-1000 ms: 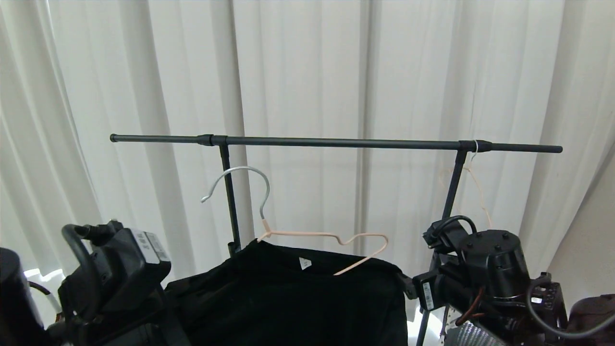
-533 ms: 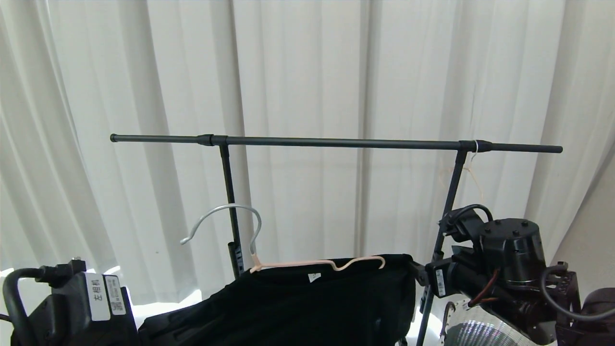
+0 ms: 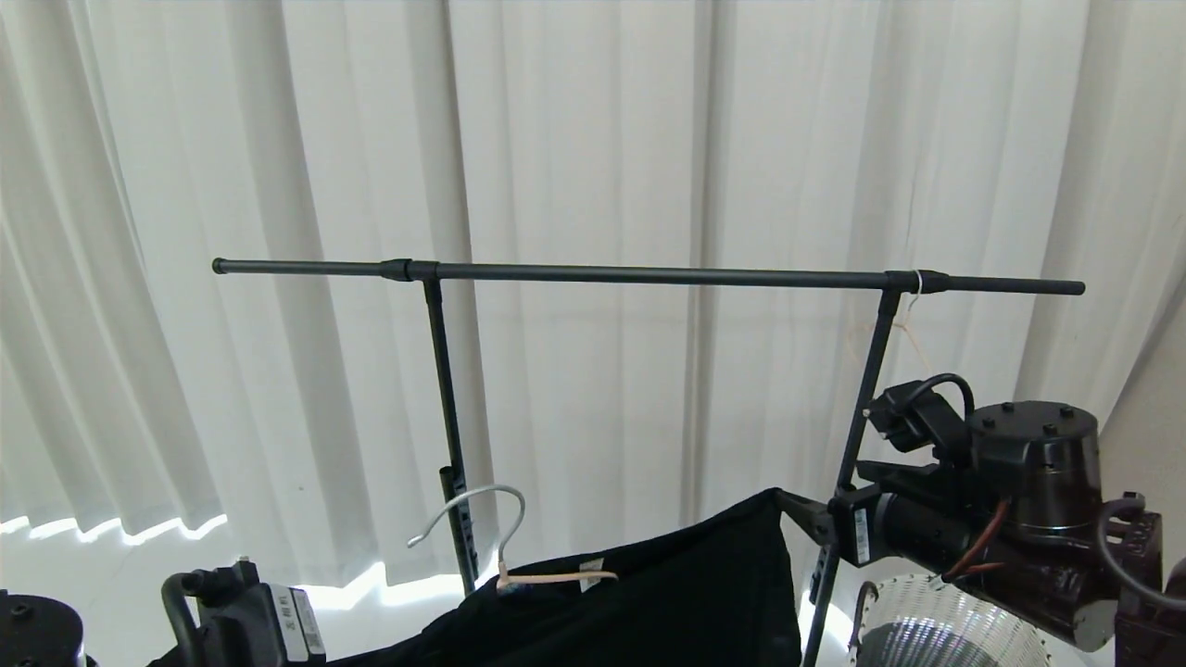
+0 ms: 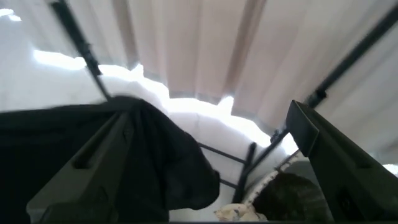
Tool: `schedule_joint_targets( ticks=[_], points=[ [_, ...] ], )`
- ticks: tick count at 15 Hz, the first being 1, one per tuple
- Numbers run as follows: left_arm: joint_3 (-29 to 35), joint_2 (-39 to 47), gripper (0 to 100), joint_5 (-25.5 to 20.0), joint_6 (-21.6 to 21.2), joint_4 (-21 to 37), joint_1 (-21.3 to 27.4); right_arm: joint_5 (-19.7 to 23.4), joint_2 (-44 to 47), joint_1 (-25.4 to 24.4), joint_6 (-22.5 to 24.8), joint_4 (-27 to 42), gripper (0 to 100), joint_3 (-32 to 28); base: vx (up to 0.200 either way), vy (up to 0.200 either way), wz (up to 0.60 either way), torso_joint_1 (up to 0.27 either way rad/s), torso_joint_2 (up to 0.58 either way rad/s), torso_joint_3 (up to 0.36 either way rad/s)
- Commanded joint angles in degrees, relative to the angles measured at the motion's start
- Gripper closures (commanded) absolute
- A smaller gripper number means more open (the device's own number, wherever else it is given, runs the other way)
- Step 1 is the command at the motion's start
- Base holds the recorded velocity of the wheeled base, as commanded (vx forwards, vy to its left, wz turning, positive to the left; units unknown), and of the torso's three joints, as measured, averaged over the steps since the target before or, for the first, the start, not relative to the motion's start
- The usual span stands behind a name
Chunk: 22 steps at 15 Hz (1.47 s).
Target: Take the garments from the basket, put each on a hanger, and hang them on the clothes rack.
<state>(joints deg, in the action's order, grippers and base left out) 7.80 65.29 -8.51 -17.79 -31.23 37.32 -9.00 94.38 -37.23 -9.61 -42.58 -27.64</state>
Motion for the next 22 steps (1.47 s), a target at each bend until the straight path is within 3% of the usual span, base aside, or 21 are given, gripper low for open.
schedule_joint_targets(
  ticks=[1, 5, 8, 10, 12, 15, 18, 22],
  points=[
    [1.51, 2.47, 100, -0.02, 0.21, -0.14, -0.14, 4.16, -2.89, 0.40, -0.15, 0.04, 0, 0.04, 0.000, 0.000, 0.00, 0.000, 0.00, 0.000],
    [3.71, 2.38, 100, -0.10, 0.82, -0.23, -2.42, 10.58, -4.64, 0.67, 0.55, 2.15, 0, 0.13, 0.000, 0.000, 0.00, 0.000, 0.00, 0.000],
    [6.61, 2.03, 100, -0.19, 2.23, -0.23, -2.51, 11.55, -4.64, 0.32, 1.70, 3.56, 0, -0.14, 0.000, 0.000, 0.00, 0.000, 0.00, 0.000],
    [6.52, 2.03, 100, -0.37, 2.23, -0.23, -2.42, 12.60, -4.99, -1.18, 4.95, 3.56, 0, 0.04, 0.000, 0.000, 0.00, 0.000, 0.00, 0.000],
    [7.32, 2.30, 100, -0.81, 2.14, -0.23, -1.98, 14.80, -5.52, -4.78, 11.28, 3.73, 0, 0.30, 0.000, 0.000, 0.00, 0.000, 0.00, 0.000],
    [7.40, 2.21, 100, -6.08, 1.35, -0.32, -1.90, 17.52, -4.56, -9.09, 17.60, 3.82, 0, -0.23, 0.000, 0.000, 0.00, 0.000, 0.00, 0.000],
    [6.35, 2.73, 100, -10.04, -3.57, -0.32, -2.07, 17.96, -5.35, -12.96, 20.86, 8.30, 0, -2.69, 0.000, 0.000, 0.00, 0.000, 0.00, 0.000],
    [6.08, 2.56, 100, -13.90, -9.20, -0.32, -1.90, 21.65, -5.79, -16.56, 23.93, 21.49, 0, -12.35, 0.000, 0.000, 0.00, 0.000, 0.00, 0.000]
  ],
)
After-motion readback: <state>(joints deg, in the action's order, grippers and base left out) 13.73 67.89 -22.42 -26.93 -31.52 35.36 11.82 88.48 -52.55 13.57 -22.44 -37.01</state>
